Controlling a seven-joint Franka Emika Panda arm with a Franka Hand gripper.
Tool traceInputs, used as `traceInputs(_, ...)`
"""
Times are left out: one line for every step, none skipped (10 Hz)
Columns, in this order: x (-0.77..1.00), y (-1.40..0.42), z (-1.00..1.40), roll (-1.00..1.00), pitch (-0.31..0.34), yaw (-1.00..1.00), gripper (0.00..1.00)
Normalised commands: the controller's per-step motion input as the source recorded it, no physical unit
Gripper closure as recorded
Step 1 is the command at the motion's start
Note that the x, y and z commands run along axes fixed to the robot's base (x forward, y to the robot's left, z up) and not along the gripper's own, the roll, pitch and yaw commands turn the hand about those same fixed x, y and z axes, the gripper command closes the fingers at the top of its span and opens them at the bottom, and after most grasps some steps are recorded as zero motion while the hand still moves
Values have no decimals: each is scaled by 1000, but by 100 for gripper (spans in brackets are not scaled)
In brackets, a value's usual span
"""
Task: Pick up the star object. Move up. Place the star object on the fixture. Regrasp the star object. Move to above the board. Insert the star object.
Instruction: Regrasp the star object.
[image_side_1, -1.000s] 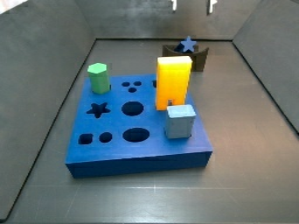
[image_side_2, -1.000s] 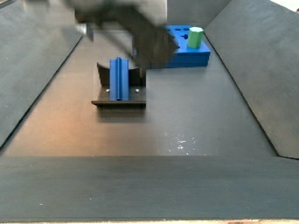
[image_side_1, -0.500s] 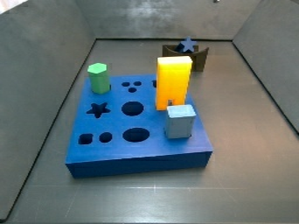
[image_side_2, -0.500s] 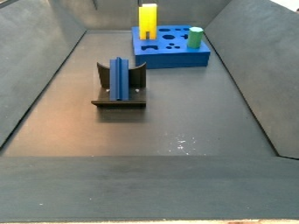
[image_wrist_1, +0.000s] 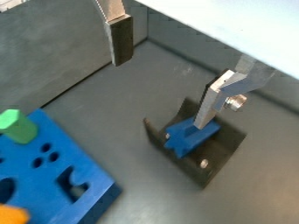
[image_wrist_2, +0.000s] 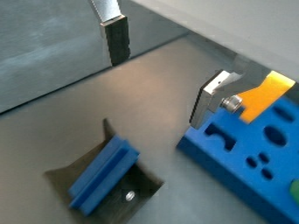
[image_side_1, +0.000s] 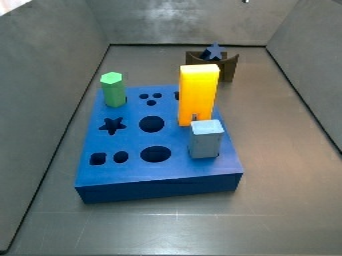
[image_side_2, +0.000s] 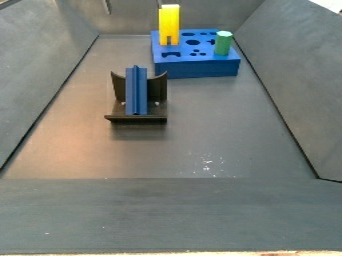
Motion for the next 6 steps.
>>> traceInputs(-28,-18,9,1000,4,25,0)
traceInputs(-19,-17,0,1000,-1,26,0)
traceInputs(-13,-18,2,1000,-6,28,0)
traceInputs(-15,-18,1,1000,-5,29,0)
traceInputs(-13,-16,3,1000,-3,30,0)
traceInputs(0,-20,6,1000,5,33,0)
